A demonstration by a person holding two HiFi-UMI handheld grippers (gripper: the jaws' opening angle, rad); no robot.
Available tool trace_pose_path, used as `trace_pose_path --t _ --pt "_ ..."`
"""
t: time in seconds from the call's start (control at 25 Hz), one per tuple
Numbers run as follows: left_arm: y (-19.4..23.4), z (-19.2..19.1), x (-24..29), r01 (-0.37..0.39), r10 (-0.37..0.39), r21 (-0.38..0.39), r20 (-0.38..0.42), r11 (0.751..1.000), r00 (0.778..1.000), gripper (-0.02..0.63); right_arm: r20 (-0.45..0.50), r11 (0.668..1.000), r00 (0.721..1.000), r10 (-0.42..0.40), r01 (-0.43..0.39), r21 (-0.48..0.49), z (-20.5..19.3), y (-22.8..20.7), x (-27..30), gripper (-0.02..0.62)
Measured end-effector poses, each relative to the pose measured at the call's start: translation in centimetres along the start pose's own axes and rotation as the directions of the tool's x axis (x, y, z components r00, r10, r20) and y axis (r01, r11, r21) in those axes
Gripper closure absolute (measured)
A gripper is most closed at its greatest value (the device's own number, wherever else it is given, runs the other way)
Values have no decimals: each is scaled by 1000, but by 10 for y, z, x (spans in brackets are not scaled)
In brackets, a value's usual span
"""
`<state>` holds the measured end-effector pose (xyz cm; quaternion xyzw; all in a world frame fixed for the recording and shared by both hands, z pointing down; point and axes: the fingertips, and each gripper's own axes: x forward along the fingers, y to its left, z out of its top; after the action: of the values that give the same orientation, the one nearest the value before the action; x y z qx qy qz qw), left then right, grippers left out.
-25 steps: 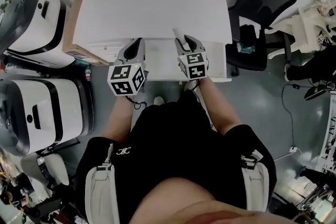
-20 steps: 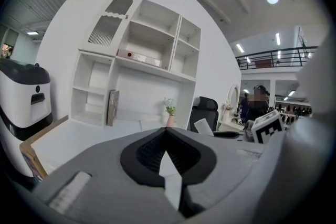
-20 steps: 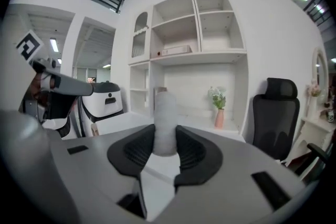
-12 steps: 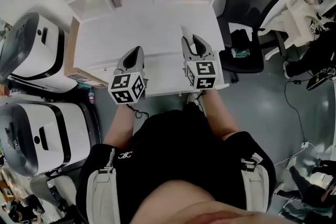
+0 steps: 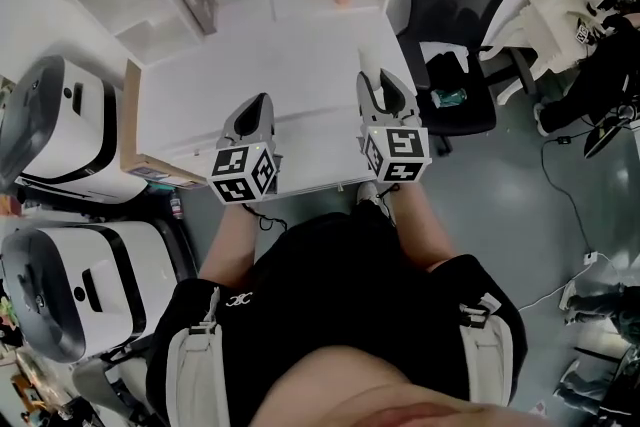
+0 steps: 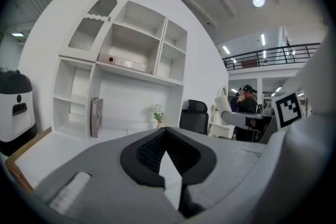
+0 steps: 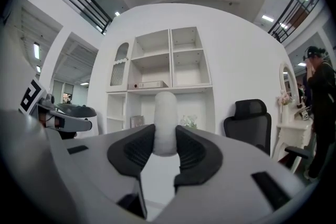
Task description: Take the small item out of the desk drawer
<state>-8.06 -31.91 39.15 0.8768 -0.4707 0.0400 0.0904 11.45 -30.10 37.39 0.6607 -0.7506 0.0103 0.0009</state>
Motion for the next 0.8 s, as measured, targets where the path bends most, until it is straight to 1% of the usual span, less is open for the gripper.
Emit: trace_pose_path --t 0.36,0.8 --pt "-6 3 8 12 -12 11 -4 1000 1000 592 24 1000 1000 17 -17 3 4 -4 2 479" --pt "-5 4 4 11 -11 16 -4 1000 1000 592 23 999 999 25 -25 25 2 -1 1 479"
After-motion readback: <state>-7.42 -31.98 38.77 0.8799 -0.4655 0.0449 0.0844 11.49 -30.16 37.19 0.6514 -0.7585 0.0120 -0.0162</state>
